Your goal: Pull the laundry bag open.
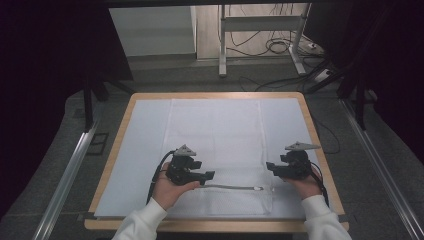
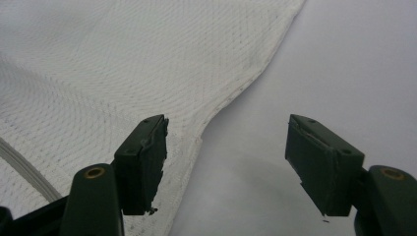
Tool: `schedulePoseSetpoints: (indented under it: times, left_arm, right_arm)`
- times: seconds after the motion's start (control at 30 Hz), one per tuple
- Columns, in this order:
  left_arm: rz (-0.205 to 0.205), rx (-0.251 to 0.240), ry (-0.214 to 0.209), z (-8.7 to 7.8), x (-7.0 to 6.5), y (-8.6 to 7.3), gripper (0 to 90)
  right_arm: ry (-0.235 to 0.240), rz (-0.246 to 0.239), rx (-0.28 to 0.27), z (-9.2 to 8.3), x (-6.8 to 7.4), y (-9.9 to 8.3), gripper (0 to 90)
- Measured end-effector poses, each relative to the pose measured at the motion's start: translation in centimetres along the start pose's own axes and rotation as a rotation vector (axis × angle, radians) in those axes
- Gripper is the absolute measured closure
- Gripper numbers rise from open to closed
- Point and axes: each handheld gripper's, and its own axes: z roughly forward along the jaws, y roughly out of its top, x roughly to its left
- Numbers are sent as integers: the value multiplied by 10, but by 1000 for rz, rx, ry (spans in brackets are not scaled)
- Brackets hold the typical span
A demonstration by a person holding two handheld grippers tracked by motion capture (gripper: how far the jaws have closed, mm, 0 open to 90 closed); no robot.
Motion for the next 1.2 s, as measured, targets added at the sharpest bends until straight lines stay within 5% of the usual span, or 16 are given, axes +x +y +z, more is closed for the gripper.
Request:
schedulePoseSetpoints:
  times: [0.67,1.2]
  left_arm:
    - [24,44,-70,24,-22,4,341]
    - [45,65,-78,38,-37,6,335]
  right_arm:
    - [-1,-1,6,1,0,0,313]
    - [-3,1,0,-1,0,0,313]
